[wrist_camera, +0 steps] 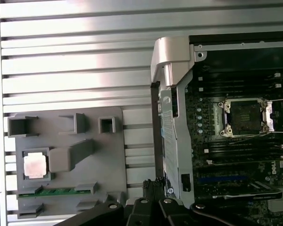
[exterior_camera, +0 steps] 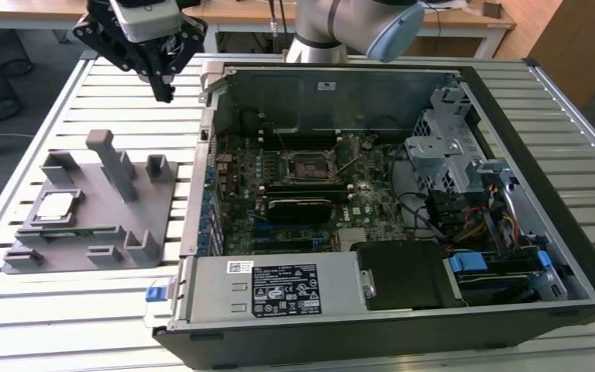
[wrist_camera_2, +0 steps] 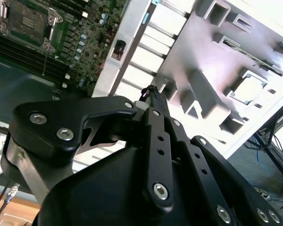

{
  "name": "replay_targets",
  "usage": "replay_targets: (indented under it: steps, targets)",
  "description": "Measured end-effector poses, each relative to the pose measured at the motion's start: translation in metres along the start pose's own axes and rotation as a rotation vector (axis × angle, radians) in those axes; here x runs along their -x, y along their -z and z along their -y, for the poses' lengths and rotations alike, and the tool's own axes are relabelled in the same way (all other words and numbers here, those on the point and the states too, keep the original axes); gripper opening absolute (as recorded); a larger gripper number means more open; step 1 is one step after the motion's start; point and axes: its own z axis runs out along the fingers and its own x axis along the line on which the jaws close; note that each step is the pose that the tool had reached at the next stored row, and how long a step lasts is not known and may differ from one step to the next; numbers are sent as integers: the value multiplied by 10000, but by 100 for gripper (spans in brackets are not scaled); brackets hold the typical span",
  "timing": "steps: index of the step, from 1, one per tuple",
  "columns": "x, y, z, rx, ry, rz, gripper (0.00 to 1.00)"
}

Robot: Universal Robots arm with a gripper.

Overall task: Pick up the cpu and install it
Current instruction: 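Reach for the cpu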

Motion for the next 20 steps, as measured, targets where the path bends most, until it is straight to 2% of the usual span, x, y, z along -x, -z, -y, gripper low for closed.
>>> replay_targets:
  steps: [5,12,16,20]
  targets:
    - [-97,-2,8,-1,-1,-57,11]
    - [-219,-6,17,-3,-3,-77,11]
    - [-264,-8,21,-2,-3,-84,11]
    - [-273,-8,21,-3,-1,-84,11]
